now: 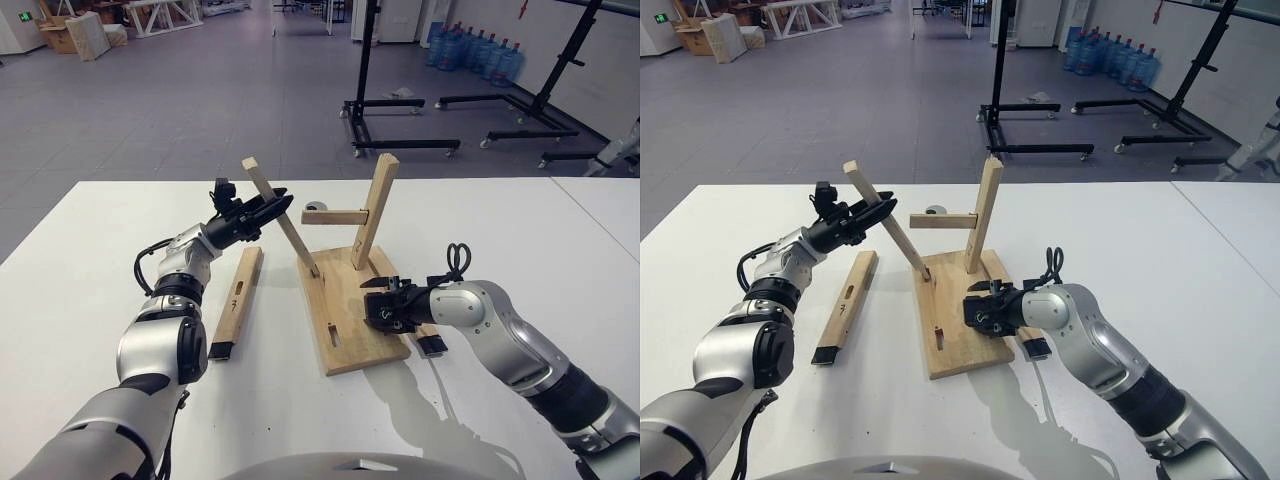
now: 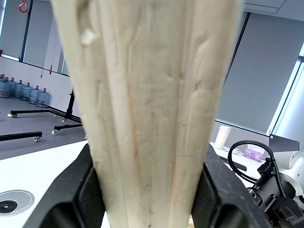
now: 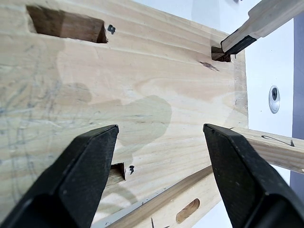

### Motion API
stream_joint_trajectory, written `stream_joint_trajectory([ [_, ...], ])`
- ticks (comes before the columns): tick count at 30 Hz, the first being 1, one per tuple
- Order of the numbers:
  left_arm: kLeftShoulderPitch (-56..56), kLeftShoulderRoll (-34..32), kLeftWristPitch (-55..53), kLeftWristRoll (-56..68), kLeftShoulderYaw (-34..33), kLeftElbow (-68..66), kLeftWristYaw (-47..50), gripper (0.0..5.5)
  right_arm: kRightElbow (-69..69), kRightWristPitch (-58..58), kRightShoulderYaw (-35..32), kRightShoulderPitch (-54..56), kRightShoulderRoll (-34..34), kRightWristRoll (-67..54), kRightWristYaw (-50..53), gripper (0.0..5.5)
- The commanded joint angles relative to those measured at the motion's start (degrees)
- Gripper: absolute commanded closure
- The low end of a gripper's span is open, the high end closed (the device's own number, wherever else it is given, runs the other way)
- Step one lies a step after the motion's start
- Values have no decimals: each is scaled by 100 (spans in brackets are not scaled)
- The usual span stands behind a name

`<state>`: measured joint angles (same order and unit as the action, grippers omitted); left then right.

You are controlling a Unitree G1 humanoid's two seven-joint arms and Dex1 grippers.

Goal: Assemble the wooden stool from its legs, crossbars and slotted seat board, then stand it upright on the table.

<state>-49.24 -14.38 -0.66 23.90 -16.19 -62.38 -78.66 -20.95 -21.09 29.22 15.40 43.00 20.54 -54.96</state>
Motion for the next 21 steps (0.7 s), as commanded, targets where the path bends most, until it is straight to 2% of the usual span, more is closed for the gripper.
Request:
stream_joint_trajectory([
  [1,-32,-43,133,-148,110,-12,-21,348,117,-23,374,-399,49,-42,-370,218],
  [8,167,-93,69,-137,175,141,-163,348,279,669,277,-556,530,-114,-562,218],
  [15,314,26,-135,-4,282,707,-284,348,564,817,144,-406,500,-59,-483,218],
  [18,397,-39,-442,251,207,1382,-224,348,535,396,-184,-88,196,-529,-514,218],
  [21,544,-126,-890,564,130,2214,-98,348,251,-489,-659,319,-394,-1365,-518,218],
])
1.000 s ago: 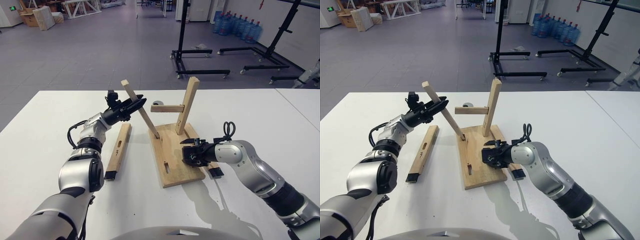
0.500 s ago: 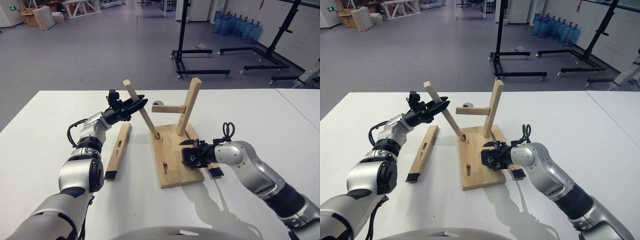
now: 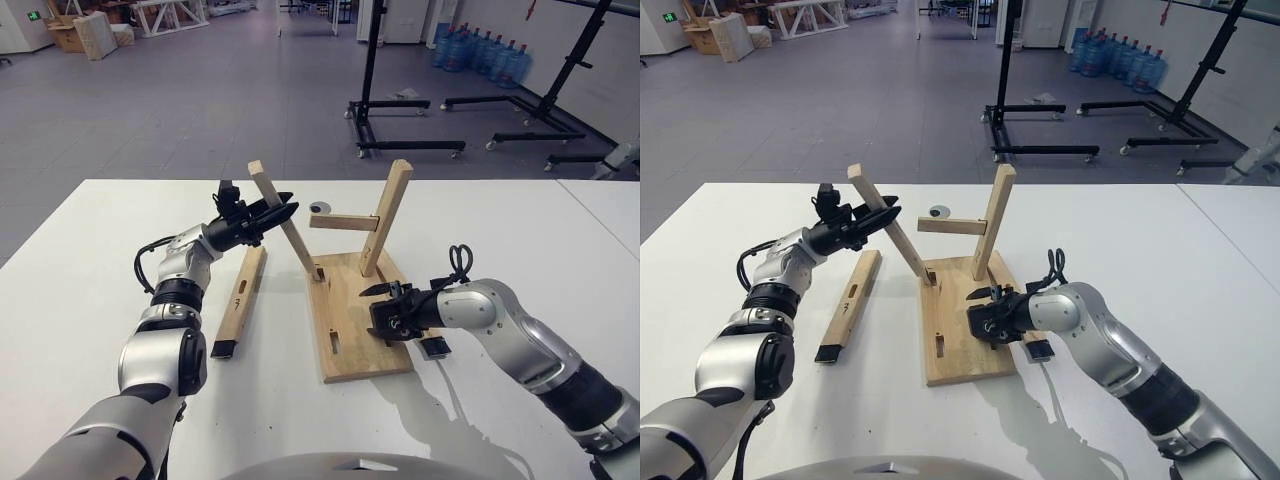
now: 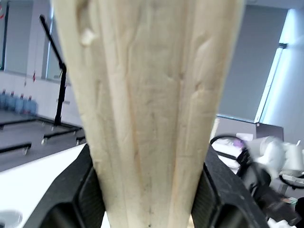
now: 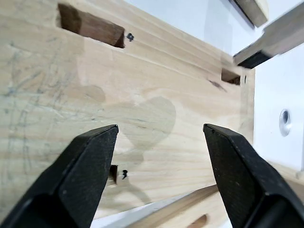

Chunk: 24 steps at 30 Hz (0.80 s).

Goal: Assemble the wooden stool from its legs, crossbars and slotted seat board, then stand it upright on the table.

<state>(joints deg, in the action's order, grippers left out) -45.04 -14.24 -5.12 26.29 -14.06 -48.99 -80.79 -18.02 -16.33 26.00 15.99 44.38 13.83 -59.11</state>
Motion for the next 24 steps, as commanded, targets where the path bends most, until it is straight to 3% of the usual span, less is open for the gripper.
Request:
stream_joint_trajectory([
  [1,198,-175,-603,418,-85,1149,171,348,-149,-1272,-499,388,-666,-933,-111,218],
  [7,982,-358,-1199,781,-83,2457,572,348,-1132,-3327,-1596,1070,-583,-2473,-406,218],
  [10,1267,-368,-1285,807,4,2731,662,348,-1750,-3882,-1676,929,-558,-3193,-489,218],
  [17,1445,-327,-1289,844,159,2908,816,348,-1807,-2474,297,106,-554,-2051,344,218],
  [24,1503,-305,-1287,908,233,2947,904,348,-1282,-1836,1262,281,-1183,-1072,992,218],
])
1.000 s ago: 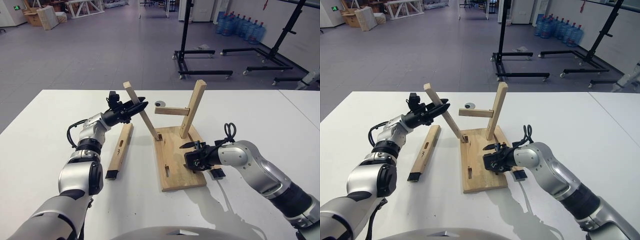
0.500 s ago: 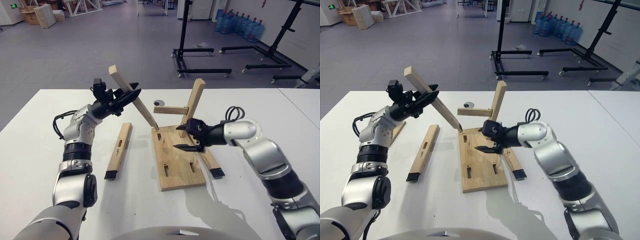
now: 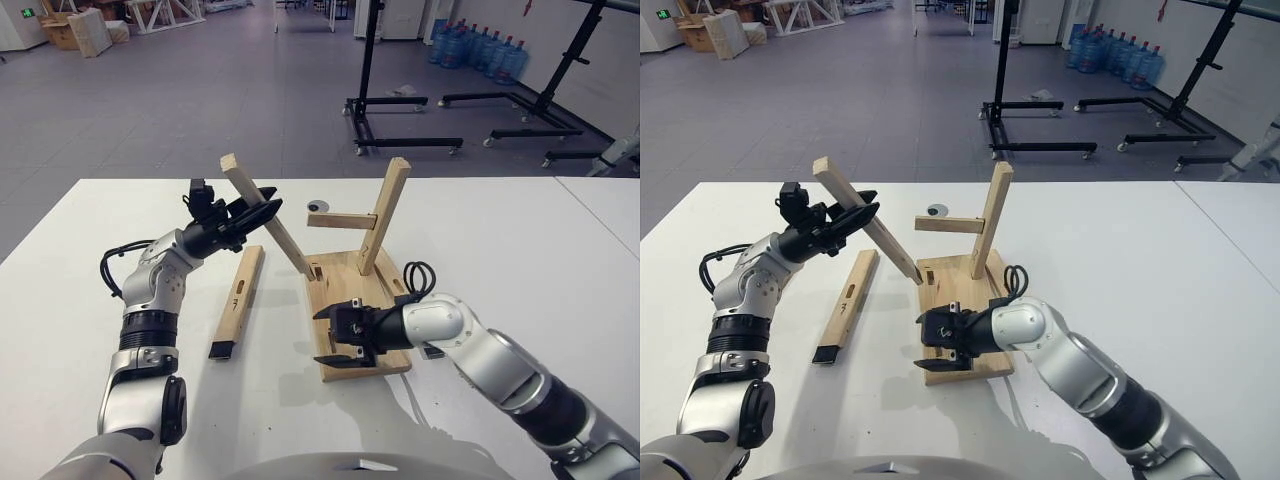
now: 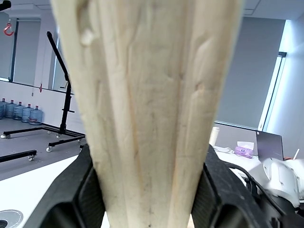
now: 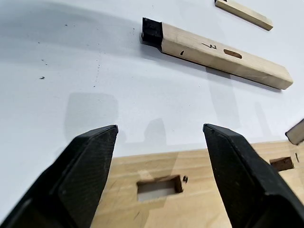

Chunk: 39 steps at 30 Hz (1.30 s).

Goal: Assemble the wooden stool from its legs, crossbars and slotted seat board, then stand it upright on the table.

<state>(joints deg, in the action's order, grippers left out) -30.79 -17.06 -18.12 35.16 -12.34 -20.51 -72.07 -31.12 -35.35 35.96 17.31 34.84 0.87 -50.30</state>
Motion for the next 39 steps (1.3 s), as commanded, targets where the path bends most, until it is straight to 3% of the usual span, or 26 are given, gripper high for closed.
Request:
stream_joint_trajectory([
  [1,77,-23,22,27,71,92,43,348,20,96,401,174,-265,309,79,218],
  [8,83,29,103,34,117,81,110,348,374,470,821,365,148,1028,-257,218],
  [18,13,57,200,19,169,-4,162,348,417,612,452,264,680,1163,-723,218],
  [23,26,-8,257,14,130,-36,163,348,70,405,2,270,753,873,-936,218],
  [31,35,10,356,48,43,-162,250,348,-482,-1596,-1606,1513,-724,-988,-704,218],
  [39,-77,338,910,-78,-7,-894,488,348,-151,-1591,-1908,1326,-331,-1391,-462,218],
])
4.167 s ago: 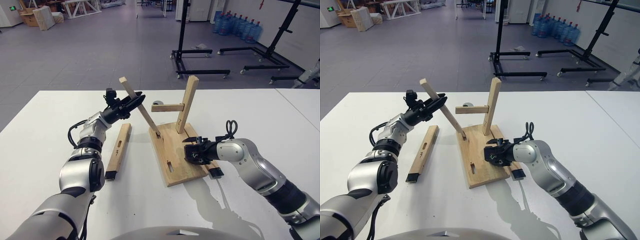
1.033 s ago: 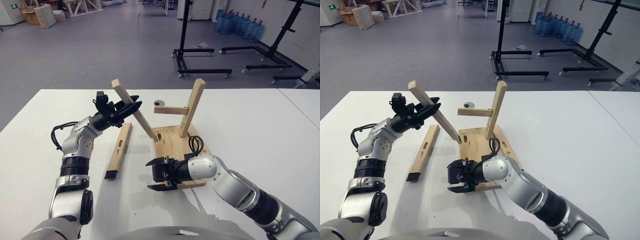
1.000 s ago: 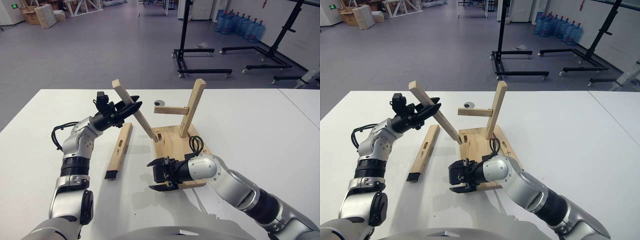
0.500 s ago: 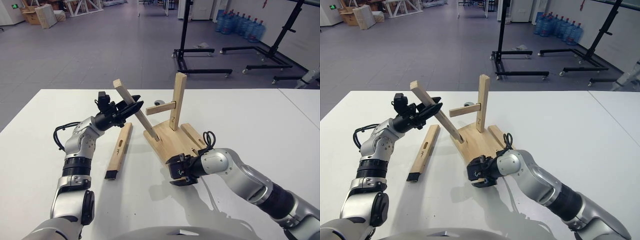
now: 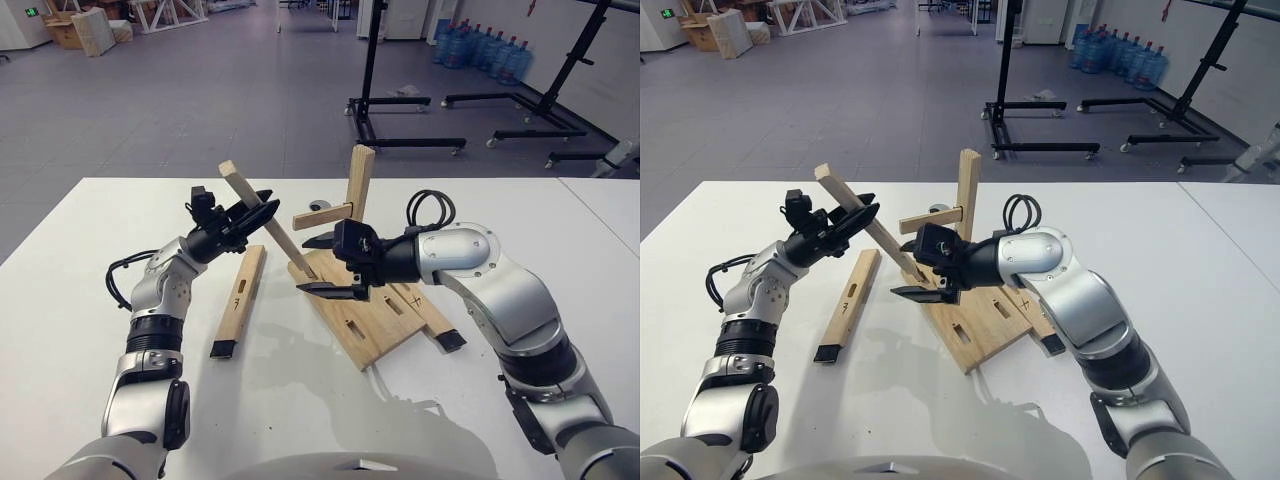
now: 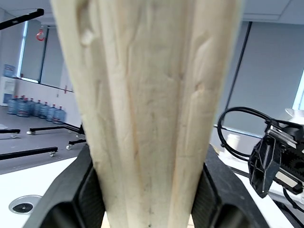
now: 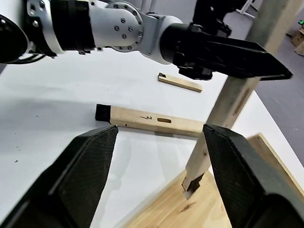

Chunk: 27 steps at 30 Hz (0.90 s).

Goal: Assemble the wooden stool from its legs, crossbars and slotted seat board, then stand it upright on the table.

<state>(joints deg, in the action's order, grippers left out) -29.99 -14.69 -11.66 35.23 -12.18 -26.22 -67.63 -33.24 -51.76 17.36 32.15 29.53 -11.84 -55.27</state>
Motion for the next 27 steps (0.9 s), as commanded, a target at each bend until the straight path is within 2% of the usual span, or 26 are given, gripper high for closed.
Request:
stream_joint_trajectory([
  [1,-170,115,362,-146,8,-445,38,348,92,87,-35,-188,262,-136,41,218],
  [12,-318,5,782,-554,231,-1142,-167,348,222,174,21,-238,427,-334,270,218],
  [19,-350,-146,923,-1194,840,-886,-21,348,579,232,-189,51,250,-332,600,218],
  [23,-561,-72,455,-1105,909,-723,303,348,808,224,-451,369,-13,-461,843,218],
  [27,-791,-67,-227,-739,667,-612,525,348,819,141,-553,464,-119,-619,955,218],
])
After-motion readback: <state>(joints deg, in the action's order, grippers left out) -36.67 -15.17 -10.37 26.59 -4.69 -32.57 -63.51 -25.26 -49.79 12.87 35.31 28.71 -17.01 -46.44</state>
